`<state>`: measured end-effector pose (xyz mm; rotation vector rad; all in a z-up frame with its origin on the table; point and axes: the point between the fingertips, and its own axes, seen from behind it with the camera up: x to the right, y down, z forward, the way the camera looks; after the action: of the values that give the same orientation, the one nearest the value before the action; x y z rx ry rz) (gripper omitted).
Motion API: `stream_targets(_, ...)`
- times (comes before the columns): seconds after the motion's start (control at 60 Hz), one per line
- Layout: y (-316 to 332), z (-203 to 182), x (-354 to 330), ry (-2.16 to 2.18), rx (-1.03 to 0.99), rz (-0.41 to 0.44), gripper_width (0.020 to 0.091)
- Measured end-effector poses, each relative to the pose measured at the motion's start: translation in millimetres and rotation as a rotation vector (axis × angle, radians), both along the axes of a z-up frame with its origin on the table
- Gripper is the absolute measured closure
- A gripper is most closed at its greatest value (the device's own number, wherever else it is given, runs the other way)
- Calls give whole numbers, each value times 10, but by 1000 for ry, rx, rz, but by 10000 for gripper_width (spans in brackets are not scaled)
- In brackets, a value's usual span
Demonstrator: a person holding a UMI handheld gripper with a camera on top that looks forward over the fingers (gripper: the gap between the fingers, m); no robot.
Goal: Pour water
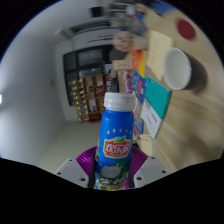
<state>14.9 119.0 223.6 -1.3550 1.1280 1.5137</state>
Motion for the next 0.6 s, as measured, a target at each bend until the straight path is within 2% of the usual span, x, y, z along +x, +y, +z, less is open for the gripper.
stream_targets(0.067,21,-149,236,195,-23,-7,650)
stream_targets(0.083,-87,-71,231,240,-35,-9,651)
stream_targets(0.2,69,-203,524,485,-12,-39,651)
stream_targets(0.233,-96,-143,614,518,-7,-49,647)
stream_targets(0.267,89,-171,627,533,2,-59,650)
stream_targets(0.383,-16,-91,773,593,27,-69,648)
stream_targets(0.433,129,-76,746,624,23,-73,649)
stream_targets(0.517,120,-61,756,643,15,-55,650)
stream_targets(0.6,127,-9,627,530,3,16,651)
